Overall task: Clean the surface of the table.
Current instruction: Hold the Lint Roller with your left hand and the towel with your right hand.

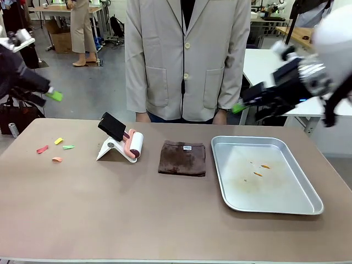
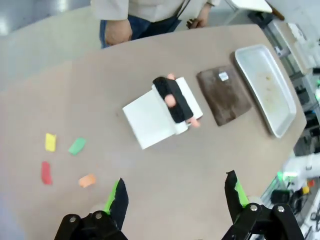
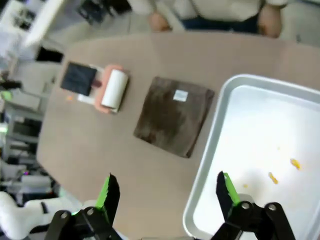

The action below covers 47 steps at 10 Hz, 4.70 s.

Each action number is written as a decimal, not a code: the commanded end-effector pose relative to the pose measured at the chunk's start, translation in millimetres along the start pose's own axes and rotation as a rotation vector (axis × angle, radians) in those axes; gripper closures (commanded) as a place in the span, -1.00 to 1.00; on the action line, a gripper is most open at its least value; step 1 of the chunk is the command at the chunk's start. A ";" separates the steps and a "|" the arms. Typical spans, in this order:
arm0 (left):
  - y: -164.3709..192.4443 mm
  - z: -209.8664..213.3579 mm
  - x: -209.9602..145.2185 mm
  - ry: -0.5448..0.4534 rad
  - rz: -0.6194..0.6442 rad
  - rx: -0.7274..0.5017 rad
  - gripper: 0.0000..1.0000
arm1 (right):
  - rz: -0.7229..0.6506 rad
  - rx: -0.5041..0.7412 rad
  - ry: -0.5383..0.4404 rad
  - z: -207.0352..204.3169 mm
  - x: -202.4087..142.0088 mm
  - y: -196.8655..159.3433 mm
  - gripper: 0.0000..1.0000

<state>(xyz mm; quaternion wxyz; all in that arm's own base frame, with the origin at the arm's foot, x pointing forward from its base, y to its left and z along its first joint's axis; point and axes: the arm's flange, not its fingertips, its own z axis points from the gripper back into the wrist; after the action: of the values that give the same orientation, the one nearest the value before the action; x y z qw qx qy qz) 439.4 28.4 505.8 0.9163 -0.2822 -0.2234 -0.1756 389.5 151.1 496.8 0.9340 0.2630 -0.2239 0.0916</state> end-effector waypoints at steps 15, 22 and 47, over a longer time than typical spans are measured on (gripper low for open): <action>9.4 -136.1 57.0 0.202 0.198 -0.071 -1.00 | -0.269 -0.249 0.266 -167.4 24.7 36.7 -1.00; -16.9 -182.4 75.2 0.242 0.234 -0.080 -1.00 | -0.299 -0.297 0.359 -244.7 44.6 23.0 -1.00; -4.0 -194.7 61.2 0.292 0.477 -0.004 -1.00 | -0.375 -0.473 0.350 -286.4 58.8 27.5 -1.00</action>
<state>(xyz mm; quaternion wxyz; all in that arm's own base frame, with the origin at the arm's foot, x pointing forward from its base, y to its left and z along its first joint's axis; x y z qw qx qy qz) 549.0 -103.4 395.1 0.9534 -0.3011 -0.0198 0.0018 533.1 316.2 315.9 0.9924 0.0943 -0.0200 -0.0767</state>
